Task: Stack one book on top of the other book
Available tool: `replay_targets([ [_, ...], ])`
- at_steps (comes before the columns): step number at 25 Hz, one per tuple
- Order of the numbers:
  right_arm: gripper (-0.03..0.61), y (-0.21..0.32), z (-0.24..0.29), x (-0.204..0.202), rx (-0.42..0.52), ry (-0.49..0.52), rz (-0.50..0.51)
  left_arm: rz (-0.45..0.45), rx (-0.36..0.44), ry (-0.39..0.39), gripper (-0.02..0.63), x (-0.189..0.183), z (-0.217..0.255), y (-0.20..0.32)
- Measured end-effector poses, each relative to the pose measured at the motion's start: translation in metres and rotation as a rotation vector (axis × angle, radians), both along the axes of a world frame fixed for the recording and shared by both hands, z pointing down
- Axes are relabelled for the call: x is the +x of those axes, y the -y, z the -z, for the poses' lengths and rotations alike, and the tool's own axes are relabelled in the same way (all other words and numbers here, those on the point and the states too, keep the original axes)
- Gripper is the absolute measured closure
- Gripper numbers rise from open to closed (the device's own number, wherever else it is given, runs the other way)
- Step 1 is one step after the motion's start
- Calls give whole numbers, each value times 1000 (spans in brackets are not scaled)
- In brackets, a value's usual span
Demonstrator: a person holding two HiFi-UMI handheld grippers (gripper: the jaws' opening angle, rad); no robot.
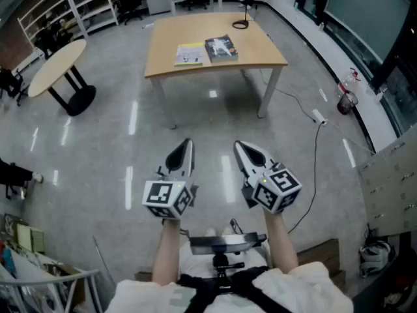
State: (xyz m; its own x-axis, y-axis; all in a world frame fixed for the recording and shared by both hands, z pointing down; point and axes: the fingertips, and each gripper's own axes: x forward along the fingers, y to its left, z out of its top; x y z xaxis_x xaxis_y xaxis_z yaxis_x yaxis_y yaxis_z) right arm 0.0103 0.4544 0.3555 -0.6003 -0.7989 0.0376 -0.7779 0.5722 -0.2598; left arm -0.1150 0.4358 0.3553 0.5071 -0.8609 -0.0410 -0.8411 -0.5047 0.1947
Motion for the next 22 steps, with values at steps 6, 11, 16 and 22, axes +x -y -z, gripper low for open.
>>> replay_targets([
  [6,577,4,-4,-2,1,15,14,9,-9,10,601,2,-14,7],
  [11,577,5,-3,3,-5,32,28,20,-13,21,601,8,-14,7],
  [16,577,7,-8,18,-11,46,40,40,-18,26,601,19,-18,9],
  [22,578,8,-17,33,-29,69,72,51,-29,41,601,36,-28,8],
])
